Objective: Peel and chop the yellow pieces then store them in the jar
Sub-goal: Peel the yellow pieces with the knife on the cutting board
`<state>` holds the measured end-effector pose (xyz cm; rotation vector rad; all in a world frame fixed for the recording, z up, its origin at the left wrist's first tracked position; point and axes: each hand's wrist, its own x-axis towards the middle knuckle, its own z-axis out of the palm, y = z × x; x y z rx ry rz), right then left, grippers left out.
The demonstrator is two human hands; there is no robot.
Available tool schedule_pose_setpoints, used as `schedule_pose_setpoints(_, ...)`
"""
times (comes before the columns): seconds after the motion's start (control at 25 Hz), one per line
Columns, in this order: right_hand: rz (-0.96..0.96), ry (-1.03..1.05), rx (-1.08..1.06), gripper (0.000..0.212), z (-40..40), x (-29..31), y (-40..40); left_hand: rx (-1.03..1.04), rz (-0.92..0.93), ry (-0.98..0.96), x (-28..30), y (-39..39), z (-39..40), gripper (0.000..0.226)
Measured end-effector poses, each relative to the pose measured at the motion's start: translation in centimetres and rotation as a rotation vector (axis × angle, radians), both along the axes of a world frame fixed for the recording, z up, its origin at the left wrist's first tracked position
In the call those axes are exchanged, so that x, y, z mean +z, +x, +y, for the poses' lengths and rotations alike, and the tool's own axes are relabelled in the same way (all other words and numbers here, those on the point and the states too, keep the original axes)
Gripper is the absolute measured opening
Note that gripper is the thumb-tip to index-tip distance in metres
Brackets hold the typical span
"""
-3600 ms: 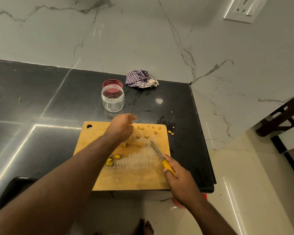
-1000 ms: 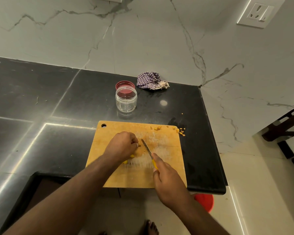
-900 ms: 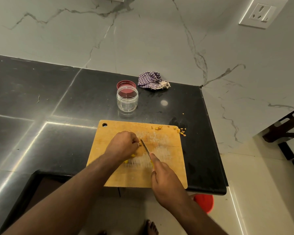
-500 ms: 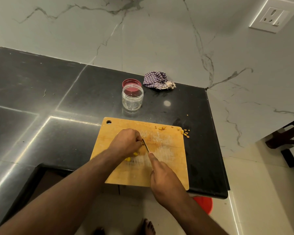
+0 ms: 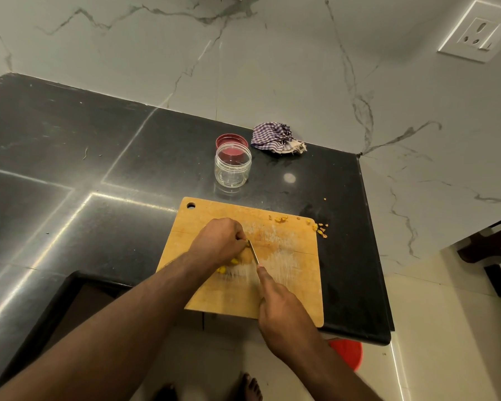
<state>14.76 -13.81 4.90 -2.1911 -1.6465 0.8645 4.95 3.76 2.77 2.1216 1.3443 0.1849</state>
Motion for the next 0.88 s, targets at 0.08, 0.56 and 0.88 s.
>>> schedule_pose_setpoints(0.08, 0.005, 0.013, -0.014, 0.057, -1.1, 0.0, 0.1, -0.003, -0.007, -0.019, 0.0, 0.0, 0.0, 0.011)
schedule_pose_setpoints(0.56, 0.023, 0.074, -0.061, 0.055, 0.1, 0.3, 0.0, -0.016, -0.004, -0.007, -0.1, -0.2, 0.1, 0.012)
schedule_pose_setpoints(0.88, 0.046, 0.111, -0.12, 0.054, 0.1, 0.4, 0.3, -0.027, -0.01, 0.0, -0.4, -0.2, 0.2, 0.012)
